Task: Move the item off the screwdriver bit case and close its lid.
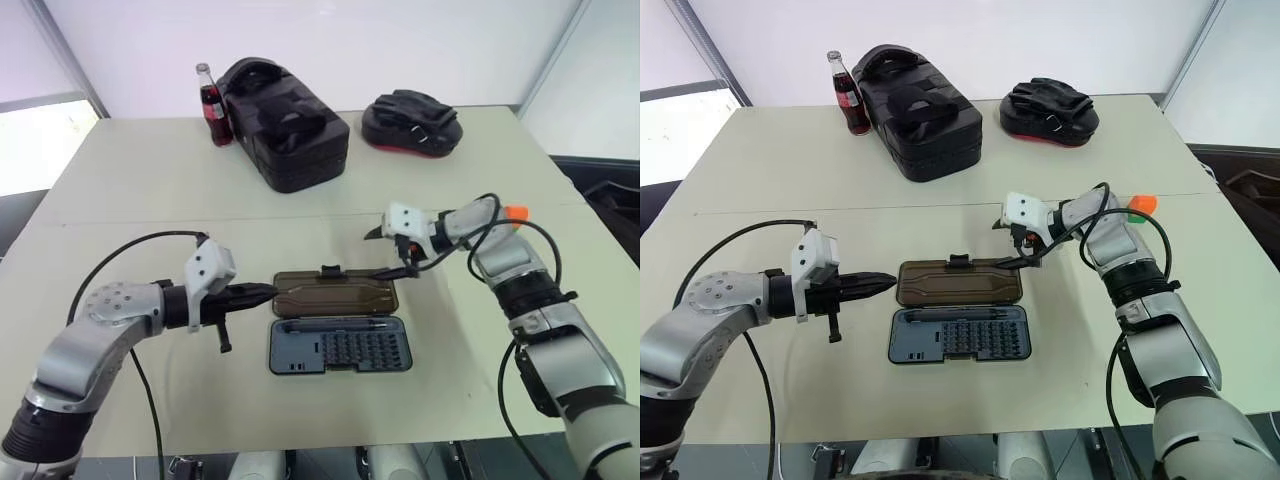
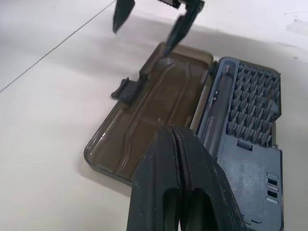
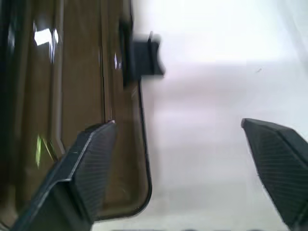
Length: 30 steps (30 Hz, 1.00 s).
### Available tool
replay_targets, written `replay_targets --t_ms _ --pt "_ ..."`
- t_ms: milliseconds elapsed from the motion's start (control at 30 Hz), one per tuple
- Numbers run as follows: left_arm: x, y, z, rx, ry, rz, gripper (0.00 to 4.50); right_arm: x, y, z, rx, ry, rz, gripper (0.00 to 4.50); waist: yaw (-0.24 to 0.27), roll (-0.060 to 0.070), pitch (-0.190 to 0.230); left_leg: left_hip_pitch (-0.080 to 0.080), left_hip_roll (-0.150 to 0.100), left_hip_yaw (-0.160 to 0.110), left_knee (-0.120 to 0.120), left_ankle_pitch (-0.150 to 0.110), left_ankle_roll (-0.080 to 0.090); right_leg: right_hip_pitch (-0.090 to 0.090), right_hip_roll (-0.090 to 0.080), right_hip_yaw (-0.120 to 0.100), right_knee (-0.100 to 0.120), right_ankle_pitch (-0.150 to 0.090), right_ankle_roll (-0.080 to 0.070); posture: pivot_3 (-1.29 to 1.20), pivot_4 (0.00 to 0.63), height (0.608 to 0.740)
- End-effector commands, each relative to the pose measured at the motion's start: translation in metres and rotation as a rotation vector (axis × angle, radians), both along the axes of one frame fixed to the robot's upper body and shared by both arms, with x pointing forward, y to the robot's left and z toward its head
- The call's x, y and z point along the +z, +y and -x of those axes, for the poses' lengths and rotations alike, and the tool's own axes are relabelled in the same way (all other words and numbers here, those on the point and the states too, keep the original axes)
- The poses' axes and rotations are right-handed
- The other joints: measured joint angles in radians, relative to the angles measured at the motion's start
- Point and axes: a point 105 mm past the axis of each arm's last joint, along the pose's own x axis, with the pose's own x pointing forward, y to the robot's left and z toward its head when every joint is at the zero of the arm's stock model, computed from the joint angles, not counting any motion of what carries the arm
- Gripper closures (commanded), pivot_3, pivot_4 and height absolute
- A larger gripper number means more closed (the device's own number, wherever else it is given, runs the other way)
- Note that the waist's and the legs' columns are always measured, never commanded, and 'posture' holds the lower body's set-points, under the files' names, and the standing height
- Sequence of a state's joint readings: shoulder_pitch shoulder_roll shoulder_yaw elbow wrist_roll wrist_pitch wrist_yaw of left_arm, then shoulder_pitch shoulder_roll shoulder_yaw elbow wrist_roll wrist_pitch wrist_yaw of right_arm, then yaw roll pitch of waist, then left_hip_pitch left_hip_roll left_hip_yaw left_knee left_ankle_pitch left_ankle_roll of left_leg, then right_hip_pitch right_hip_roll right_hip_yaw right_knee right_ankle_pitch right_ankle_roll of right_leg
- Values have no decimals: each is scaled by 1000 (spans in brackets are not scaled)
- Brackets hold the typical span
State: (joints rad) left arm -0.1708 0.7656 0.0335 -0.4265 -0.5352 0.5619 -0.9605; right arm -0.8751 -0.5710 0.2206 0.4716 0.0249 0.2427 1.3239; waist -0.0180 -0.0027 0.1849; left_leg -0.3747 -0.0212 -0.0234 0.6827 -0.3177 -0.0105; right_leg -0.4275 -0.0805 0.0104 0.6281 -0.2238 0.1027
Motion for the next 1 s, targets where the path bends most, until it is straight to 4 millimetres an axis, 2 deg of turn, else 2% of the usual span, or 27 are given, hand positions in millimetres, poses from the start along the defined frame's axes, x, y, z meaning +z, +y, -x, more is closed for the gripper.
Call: replay_targets --t_ms 33,133,267,567,700,833,1000 --pt "9 -2 8 -65 -16 -16 4500 56 4 14 22 10 -187 15 2 0 0 0 0 0 0 0 0 0 0 0 0 0 0 0 150 740" --pt "0 -7 21 -158 16 -85 4500 58 0 21 3 29 -193 15 3 0 0 0 0 0 0 0 0 0 0 0 -1 0 0 0 150 740" --pt "-27 -6 33 -263 34 -232 4500 46 -9 18 -57 16 -147 15 2 0 0 0 0 0 0 0 0 0 0 0 -1 -1 -2 0 150 740" --pt "-45 -24 34 -361 44 -254 4500 28 -8 14 -94 17 -105 15 1 0 1 -1 0 0 0 0 0 0 0 0 -1 0 0 0 150 740" --pt "-59 -23 33 -388 36 -337 4500 22 -7 13 -93 20 -85 15 1 0 1 -1 0 1 0 0 1 0 0 0 -1 0 0 0 150 740" --pt "-68 -20 33 -381 51 -382 4500 4 -6 6 -81 3 13 15 1 0 0 0 0 1 0 0 1 0 0 0 -1 0 0 0 150 740" --pt "-70 -20 32 -372 49 -390 4500 -16 1 -2 -41 13 91 15 -1 0 0 0 0 1 0 0 1 0 0 0 -1 0 0 0 150 740"
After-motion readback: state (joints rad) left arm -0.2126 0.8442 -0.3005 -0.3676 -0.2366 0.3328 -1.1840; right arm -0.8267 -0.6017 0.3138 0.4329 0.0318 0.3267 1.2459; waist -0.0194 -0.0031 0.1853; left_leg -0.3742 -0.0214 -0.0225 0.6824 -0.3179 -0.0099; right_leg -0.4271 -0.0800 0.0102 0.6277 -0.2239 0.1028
